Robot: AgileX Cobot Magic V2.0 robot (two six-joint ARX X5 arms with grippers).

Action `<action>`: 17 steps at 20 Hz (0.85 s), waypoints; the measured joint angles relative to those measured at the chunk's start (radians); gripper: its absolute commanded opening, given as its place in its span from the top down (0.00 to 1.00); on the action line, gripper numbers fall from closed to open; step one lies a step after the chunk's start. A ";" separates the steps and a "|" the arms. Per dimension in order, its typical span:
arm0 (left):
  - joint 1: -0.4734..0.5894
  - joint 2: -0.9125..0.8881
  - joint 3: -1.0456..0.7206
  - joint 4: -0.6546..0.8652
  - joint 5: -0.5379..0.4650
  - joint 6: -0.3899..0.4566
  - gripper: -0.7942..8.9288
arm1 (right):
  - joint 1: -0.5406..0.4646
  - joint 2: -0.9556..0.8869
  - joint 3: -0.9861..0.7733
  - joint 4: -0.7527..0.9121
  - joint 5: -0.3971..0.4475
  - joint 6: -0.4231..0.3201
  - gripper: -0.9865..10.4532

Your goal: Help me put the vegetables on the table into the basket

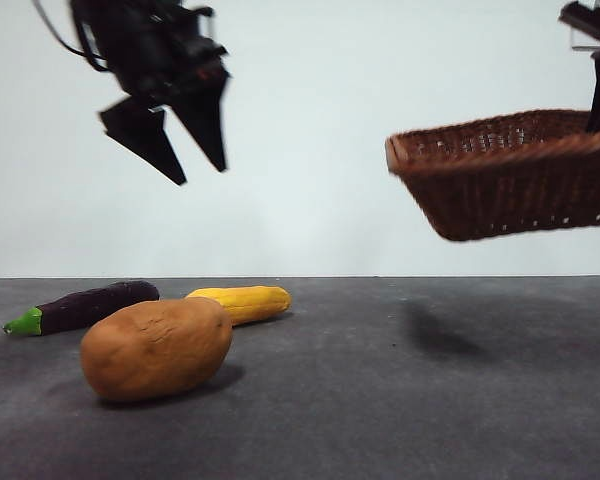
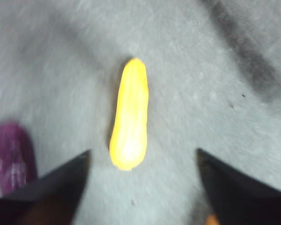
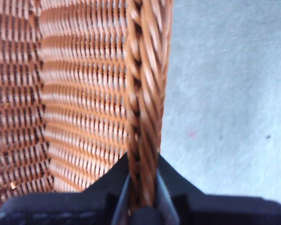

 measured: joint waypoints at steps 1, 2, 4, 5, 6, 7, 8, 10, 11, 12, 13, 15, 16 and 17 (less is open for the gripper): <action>-0.010 0.057 0.064 -0.027 -0.011 0.019 0.26 | 0.000 -0.010 0.000 -0.006 -0.002 -0.002 0.93; -0.018 0.111 0.117 -0.043 -0.037 0.035 0.26 | 0.000 -0.013 0.000 -0.013 -0.002 -0.002 0.93; -0.029 0.204 0.186 -0.048 -0.081 0.055 0.26 | 0.000 -0.015 0.000 -0.042 -0.002 -0.003 0.93; -0.030 0.236 0.192 -0.041 -0.081 0.062 0.26 | 0.000 -0.015 0.000 -0.053 -0.002 -0.005 0.93; -0.031 0.263 0.192 -0.035 -0.081 0.065 0.26 | 0.000 -0.016 0.000 -0.055 -0.002 -0.009 0.93; -0.031 0.287 0.193 -0.032 -0.082 0.069 0.26 | 0.000 -0.016 0.000 -0.055 -0.002 -0.012 0.93; -0.031 0.309 0.193 -0.031 -0.082 0.071 0.26 | 0.000 -0.016 0.000 -0.056 -0.002 -0.013 0.93; -0.031 0.346 0.193 -0.026 -0.082 0.071 0.26 | 0.000 -0.016 0.000 -0.056 -0.002 -0.016 0.93; -0.031 0.351 0.193 -0.025 -0.082 0.071 0.27 | 0.000 -0.016 0.000 -0.057 -0.002 -0.017 0.93; -0.033 0.351 0.193 -0.019 -0.082 0.071 0.27 | 0.000 -0.016 0.000 -0.059 -0.002 -0.019 0.93; -0.035 0.351 0.193 -0.016 -0.082 0.071 0.27 | 0.000 -0.016 0.000 -0.059 -0.002 -0.021 0.93; -0.041 0.355 0.193 -0.015 -0.082 0.071 0.28 | 0.000 -0.016 0.000 -0.059 -0.002 -0.024 0.93; -0.043 0.358 0.193 -0.015 -0.082 0.071 0.28 | 0.000 -0.016 0.000 -0.059 -0.002 -0.024 0.93; -0.044 0.359 0.193 -0.015 -0.082 0.071 0.28 | 0.000 -0.016 0.000 -0.059 -0.002 -0.026 0.93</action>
